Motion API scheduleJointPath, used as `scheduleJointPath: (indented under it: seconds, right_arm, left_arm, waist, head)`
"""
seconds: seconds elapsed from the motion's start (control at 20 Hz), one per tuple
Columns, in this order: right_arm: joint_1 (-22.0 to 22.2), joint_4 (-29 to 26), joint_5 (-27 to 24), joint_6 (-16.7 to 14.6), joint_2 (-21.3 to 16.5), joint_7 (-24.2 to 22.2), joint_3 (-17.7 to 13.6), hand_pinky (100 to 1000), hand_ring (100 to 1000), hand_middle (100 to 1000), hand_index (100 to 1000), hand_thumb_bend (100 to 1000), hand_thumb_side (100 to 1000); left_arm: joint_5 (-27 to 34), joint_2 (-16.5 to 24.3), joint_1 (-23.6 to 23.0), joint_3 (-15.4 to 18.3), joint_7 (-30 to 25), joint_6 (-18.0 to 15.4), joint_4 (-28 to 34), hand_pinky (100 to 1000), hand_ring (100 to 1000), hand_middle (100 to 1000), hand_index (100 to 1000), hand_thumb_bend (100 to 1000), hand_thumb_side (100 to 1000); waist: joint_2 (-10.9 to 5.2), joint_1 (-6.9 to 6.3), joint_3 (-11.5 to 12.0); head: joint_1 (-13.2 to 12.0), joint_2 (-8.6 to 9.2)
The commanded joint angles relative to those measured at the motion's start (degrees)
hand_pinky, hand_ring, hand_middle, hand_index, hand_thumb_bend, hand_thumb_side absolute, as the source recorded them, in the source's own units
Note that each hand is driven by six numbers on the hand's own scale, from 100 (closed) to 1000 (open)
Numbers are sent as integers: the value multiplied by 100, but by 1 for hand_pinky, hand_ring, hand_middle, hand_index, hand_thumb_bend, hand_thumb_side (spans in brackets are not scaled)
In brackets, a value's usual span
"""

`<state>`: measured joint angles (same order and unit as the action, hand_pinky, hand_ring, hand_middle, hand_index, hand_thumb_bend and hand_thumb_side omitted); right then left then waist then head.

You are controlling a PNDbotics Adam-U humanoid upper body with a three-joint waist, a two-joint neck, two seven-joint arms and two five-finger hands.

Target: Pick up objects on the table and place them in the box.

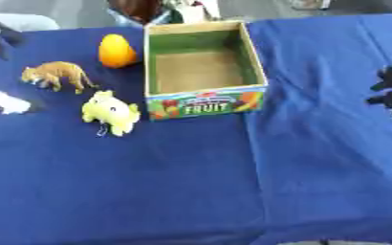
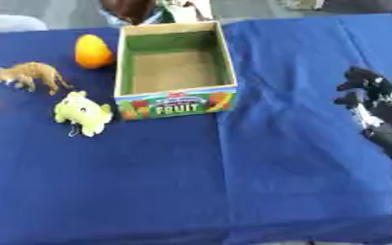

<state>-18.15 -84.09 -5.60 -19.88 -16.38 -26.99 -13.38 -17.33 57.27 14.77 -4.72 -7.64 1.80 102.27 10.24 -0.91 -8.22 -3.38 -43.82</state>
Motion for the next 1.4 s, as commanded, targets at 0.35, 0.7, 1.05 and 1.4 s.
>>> scheduleJointPath:
  seconds: [0.35, 0.7, 1.05, 1.4]
  right_arm:
    - [-75, -39, 8, -30, -132, -46, 16, 702, 996, 649, 912, 100, 379]
    - [-78, -31, 1, -37, -121, -77, 46, 701, 997, 649, 912, 100, 379]
    - [-68, -31, -3, -30, -112, -90, 44, 701, 997, 649, 912, 100, 382]
    - [-74, -47, -3, -2, -70, -120, 65, 701, 998, 649, 913, 100, 389]
  left_arm:
    - [-240, 94, 525, -201, -514, -164, -367, 701, 587, 648, 772, 784, 234]
    - [-487, -118, 1015, -614, -844, -354, -877, 702, 599, 645, 775, 793, 249]
    - [-743, -423, 1367, -960, -1058, -607, -1438, 699, 601, 642, 775, 771, 261]
    - [-788, -722, 1534, -1103, -1158, -745, -1757, 695, 593, 640, 774, 744, 260]
  waist:
    - [-90, 29, -19]
    - [-94, 35, -54]
    - [-97, 21, -107]
    - [-90, 1, -160]
  head:
    - [-27, -29]
    - [-55, -29]
    - [-75, -29]
    - [-127, -29]
